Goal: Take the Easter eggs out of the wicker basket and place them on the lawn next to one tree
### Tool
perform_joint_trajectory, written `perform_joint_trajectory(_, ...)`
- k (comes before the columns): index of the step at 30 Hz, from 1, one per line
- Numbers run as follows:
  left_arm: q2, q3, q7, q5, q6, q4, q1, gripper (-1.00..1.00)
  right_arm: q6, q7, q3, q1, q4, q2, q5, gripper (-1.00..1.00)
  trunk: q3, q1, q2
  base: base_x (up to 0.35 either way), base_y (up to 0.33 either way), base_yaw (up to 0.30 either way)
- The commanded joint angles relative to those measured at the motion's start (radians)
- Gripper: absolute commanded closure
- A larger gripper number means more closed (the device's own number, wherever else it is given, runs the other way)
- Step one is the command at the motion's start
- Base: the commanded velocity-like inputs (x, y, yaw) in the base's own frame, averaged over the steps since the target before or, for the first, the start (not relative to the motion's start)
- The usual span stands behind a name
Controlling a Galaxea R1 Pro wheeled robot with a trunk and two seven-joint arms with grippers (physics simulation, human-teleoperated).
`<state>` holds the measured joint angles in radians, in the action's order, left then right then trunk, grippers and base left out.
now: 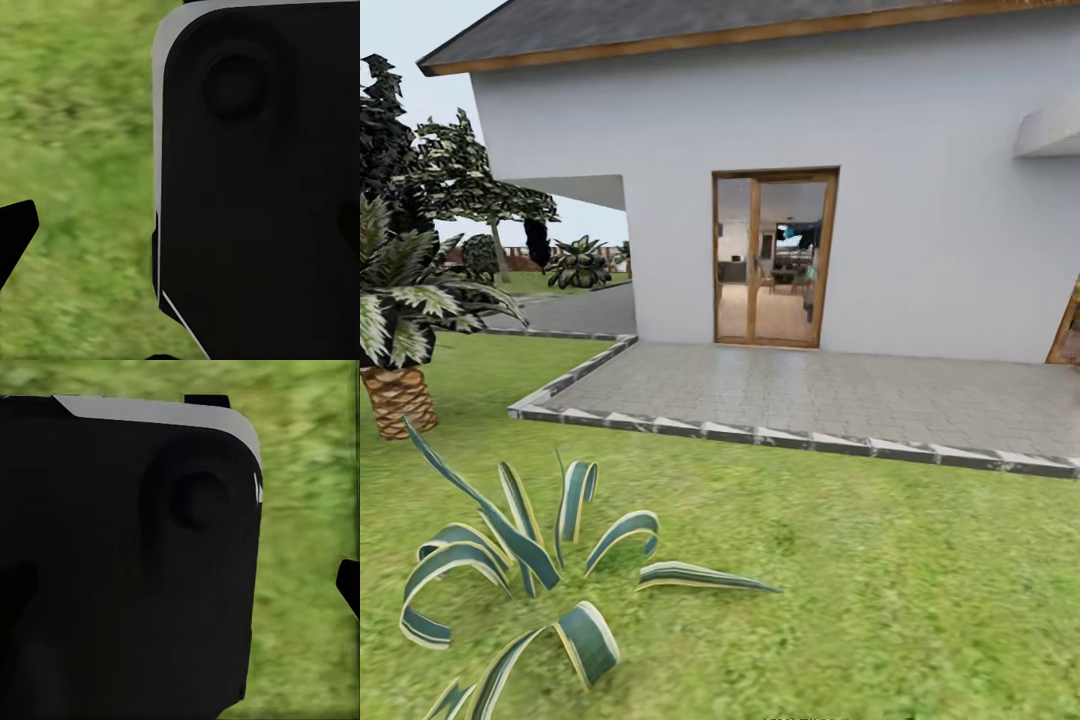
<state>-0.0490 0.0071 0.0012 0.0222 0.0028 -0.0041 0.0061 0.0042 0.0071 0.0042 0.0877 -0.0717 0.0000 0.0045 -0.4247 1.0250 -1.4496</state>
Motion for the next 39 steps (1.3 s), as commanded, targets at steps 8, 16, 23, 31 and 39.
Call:
perform_joint_trajectory(8, 0.000, -0.001, 0.000, 0.002, 0.000, 0.000, 0.000, -1.00, 0.000, 0.001, 0.000, 0.001, -0.002, 0.000, 0.000, -1.00, -0.001, 0.000, 0.000, 0.000, -0.100, -0.287)
perform_joint_trajectory(16, 0.000, -0.001, 0.000, 0.002, 0.000, 0.000, 0.000, -1.00, 0.000, 0.001, 0.000, 0.001, -0.002, 0.000, 0.000, -1.00, -0.001, 0.000, 0.000, 0.000, -0.003, -0.296)
perform_joint_trajectory(23, 0.000, -0.001, 0.000, 0.002, 0.000, 0.000, 0.000, -1.00, 0.000, 0.001, 0.000, 0.001, -0.002, 0.000, 0.000, -1.00, -0.001, 0.000, 0.000, 0.022, -0.008, -0.130)
perform_joint_trajectory(31, 0.000, -0.003, 0.000, 0.002, 0.002, 0.000, 0.000, -1.00, 0.000, 0.001, 0.000, 0.001, -0.002, 0.001, 0.000, -1.00, -0.001, 0.000, 0.000, 0.287, -0.011, -0.222)
perform_joint_trajectory(39, 0.001, -0.001, 0.000, 0.002, 0.001, 0.000, 0.000, -1.00, 0.000, 0.001, 0.000, 0.001, -0.002, 0.001, 0.000, -1.00, -0.001, 0.000, 0.000, 0.327, 0.000, -0.280)
